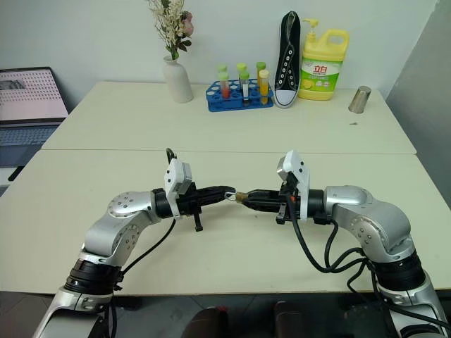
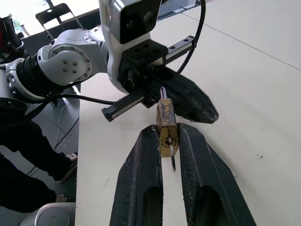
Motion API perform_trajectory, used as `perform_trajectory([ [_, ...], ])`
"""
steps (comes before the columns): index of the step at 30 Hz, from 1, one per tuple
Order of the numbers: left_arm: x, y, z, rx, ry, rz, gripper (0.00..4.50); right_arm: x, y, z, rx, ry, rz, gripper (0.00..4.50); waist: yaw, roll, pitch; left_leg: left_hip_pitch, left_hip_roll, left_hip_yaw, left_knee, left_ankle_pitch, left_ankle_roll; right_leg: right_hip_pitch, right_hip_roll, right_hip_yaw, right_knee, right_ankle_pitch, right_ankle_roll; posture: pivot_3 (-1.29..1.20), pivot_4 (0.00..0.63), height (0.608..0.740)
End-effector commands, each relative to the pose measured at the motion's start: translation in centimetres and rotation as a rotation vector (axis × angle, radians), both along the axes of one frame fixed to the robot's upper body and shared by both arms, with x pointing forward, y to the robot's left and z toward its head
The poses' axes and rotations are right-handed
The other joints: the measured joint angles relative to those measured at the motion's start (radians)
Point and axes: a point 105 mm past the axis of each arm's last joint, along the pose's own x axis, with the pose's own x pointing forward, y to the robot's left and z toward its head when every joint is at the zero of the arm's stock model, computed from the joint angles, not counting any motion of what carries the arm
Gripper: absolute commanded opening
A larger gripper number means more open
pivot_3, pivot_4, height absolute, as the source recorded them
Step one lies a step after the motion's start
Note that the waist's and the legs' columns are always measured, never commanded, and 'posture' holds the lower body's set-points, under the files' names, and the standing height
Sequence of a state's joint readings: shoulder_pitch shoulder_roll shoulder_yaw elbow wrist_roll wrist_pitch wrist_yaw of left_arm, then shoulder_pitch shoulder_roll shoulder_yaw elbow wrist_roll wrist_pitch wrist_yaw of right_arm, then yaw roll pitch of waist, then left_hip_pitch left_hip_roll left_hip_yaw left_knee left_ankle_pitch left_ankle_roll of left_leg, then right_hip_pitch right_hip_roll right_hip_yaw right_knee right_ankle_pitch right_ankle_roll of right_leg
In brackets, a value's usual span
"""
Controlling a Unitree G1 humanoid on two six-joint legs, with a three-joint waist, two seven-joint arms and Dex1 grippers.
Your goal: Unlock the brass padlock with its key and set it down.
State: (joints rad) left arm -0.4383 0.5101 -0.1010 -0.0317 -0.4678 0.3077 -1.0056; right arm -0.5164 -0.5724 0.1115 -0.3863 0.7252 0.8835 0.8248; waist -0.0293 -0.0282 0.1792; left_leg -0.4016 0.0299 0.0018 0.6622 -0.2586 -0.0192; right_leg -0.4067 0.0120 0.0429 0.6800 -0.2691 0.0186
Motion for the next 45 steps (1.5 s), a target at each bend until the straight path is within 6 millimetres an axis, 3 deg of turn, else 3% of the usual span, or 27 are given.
perform_trajectory([
  [1,-0.9,-0.6,1.5,-0.044,-0.023,-0.056,0.00,-0.4,0.0,0.5,0.008,-0.025,0.016,0.15,0.000,0.000,0.000,0.000,0.000,0.000,0.000,0.000,0.000,0.000,0.000,0.000,0.000,0.000,0.000,0.00,0.150,0.740],
  [15,-3.0,-0.6,1.2,-0.018,0.055,-0.138,0.00,-0.5,0.0,0.4,0.002,-0.023,0.017,0.15,-0.001,0.000,0.000,0.000,0.000,0.000,0.000,0.000,0.000,0.000,0.000,0.000,0.000,0.000,0.000,0.00,0.150,0.740],
  [22,-3.2,-0.6,2.0,-0.037,0.048,-0.137,0.00,-0.4,0.0,0.3,-0.002,-0.023,0.015,0.15,-0.001,0.000,0.000,0.000,0.000,0.000,0.000,0.000,0.000,0.000,0.000,0.000,0.000,0.000,0.000,0.00,0.150,0.740],
  [34,-5.3,-0.4,2.3,-0.023,0.130,-0.232,0.00,-0.3,-0.1,0.0,-0.014,-0.017,0.011,0.15,-0.001,0.000,0.000,0.000,0.000,0.000,0.000,0.000,0.000,0.000,0.000,0.000,0.000,0.000,0.000,0.00,0.150,0.740],
  [45,-4.0,-0.4,3.9,-0.100,0.118,-0.166,0.00,-0.5,0.0,-0.2,-0.016,-0.014,0.018,0.15,0.000,0.000,0.000,0.000,0.000,0.000,0.000,0.000,0.000,0.000,0.000,0.000,0.000,0.000,0.000,0.00,0.150,0.740],
])
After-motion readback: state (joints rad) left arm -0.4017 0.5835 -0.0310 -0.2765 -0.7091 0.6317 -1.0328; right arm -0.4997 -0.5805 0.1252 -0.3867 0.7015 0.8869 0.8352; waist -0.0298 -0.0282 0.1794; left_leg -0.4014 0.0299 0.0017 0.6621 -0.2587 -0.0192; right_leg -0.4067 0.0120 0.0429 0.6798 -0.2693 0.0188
